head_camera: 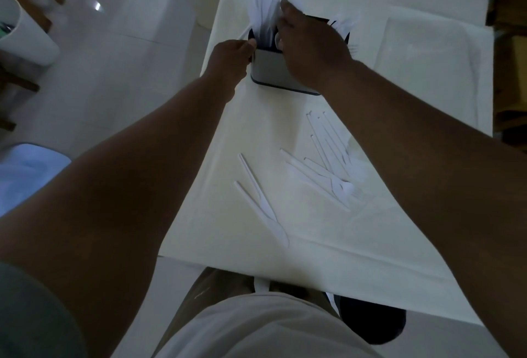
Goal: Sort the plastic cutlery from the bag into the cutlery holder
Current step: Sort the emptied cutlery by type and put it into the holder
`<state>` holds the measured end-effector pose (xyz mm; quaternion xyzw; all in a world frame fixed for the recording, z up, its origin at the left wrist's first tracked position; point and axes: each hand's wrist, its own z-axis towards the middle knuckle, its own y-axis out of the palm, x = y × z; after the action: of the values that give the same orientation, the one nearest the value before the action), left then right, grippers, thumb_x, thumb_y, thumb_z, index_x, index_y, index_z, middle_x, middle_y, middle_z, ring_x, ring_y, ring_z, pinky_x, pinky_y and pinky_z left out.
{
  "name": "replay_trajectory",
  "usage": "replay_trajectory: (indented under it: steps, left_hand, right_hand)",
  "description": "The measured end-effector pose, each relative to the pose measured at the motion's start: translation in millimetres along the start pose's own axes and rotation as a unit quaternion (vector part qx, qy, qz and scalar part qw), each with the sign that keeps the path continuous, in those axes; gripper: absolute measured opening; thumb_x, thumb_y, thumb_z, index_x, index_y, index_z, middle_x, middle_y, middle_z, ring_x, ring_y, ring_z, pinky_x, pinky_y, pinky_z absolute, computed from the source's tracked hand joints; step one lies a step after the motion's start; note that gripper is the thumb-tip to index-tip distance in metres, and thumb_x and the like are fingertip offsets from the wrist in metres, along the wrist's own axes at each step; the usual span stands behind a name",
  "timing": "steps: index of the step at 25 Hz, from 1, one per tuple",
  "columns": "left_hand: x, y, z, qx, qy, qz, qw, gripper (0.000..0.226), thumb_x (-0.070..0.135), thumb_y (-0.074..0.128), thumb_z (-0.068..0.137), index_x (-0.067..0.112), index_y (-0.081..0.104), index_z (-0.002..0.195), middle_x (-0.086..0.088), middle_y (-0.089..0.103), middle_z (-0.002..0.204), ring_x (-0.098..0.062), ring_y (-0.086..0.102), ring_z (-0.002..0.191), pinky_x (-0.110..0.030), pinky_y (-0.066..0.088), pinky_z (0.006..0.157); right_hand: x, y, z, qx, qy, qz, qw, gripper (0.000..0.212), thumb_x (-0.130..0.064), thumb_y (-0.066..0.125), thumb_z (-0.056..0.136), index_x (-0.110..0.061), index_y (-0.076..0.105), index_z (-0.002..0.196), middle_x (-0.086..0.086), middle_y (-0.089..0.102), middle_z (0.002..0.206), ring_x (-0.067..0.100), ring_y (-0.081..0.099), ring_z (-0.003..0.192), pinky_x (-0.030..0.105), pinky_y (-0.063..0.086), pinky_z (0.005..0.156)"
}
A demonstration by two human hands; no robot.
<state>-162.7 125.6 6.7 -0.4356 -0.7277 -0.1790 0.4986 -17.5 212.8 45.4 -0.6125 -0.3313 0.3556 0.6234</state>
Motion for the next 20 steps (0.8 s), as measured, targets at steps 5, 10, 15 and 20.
replay_trajectory:
  steps: [5,10,15,20]
  left_hand:
    - [-3.6,1.0,0.7,0.006,0.006,0.010,1.000,0.025,0.033,0.061,0.092,0.024,0.059,0.068,-0.010,0.060,0.092,-0.021,0.056,0.084,-0.043,0.052,0.086]
    - [-4.7,1.6,0.2,0.040,-0.036,-0.040,0.998,0.026,0.036,0.070,0.087,0.011,0.066,0.083,-0.009,0.065,0.090,-0.021,0.060,0.081,-0.038,0.055,0.082]
    - [-11.0,1.6,2.8,0.051,-0.073,-0.218,0.972,0.056,0.023,0.076,0.082,0.020,0.043,0.127,-0.012,0.067,0.108,-0.019,0.066,0.089,-0.033,0.058,0.084]
    - [3.1,-1.9,3.0,0.092,-0.135,-0.335,0.928,0.009,0.015,0.065,0.092,0.007,0.069,0.094,-0.010,0.071,0.088,-0.020,0.066,0.082,-0.032,0.059,0.081]
  right_hand:
    - [-9.6,-12.4,1.0,0.049,0.000,0.008,0.999,0.038,-0.021,0.044,0.095,0.000,0.055,0.125,0.016,0.052,0.138,0.037,0.046,0.129,0.048,0.043,0.100]
    - [-20.5,-32.5,18.2,0.099,0.013,-0.028,0.995,0.034,-0.018,0.046,0.097,-0.008,0.061,0.125,0.016,0.063,0.123,0.036,0.051,0.118,0.045,0.043,0.095]
    - [-27.0,-37.7,36.6,0.091,0.000,0.003,0.996,0.034,-0.019,0.045,0.099,-0.009,0.063,0.127,0.016,0.067,0.120,0.033,0.055,0.116,0.041,0.046,0.095]
    - [-23.4,-30.3,34.4,0.118,0.033,0.056,0.991,0.034,-0.020,0.045,0.097,-0.014,0.067,0.121,0.011,0.070,0.113,0.028,0.057,0.110,0.035,0.046,0.090]
